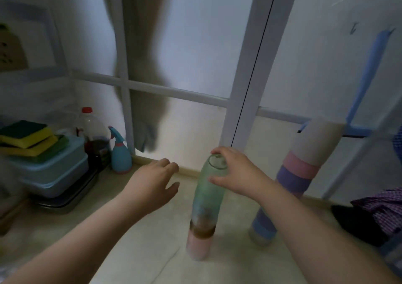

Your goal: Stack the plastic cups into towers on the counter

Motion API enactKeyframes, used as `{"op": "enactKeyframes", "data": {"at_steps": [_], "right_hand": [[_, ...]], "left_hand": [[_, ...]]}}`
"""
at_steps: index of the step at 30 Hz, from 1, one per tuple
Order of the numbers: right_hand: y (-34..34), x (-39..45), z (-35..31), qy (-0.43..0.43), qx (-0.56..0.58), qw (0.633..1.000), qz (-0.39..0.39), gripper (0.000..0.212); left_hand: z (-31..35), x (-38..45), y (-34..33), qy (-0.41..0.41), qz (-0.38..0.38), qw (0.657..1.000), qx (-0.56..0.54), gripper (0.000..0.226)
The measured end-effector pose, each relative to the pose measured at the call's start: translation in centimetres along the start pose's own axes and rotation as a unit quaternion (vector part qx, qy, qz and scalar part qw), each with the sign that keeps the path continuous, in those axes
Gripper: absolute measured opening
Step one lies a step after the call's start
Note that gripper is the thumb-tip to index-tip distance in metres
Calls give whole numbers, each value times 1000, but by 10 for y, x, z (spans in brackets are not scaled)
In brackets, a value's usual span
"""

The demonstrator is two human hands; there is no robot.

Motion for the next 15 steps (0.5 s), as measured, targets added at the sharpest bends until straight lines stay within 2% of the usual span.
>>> {"op": "enactKeyframes", "data": {"at_steps": [6,15], "right_hand": [[-8,-4,8,-1,27,1000,-2,67],[-8,-8,19,11,40,999,-28,81]], "left_hand": [[7,-5,-7,10,-8,1000,-10,36],[22,2,-1,8,27,1000,-7,35]]}}
Point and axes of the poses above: each hand's wrist, its own x-axis towards the middle knuckle, its own y-axis out of the back of the hand, z = x × y, the point moved 2 cm from there along x, towards the middle knuckle, and after that the axes turned 9 degrees about -x, right-handed, at the moved point
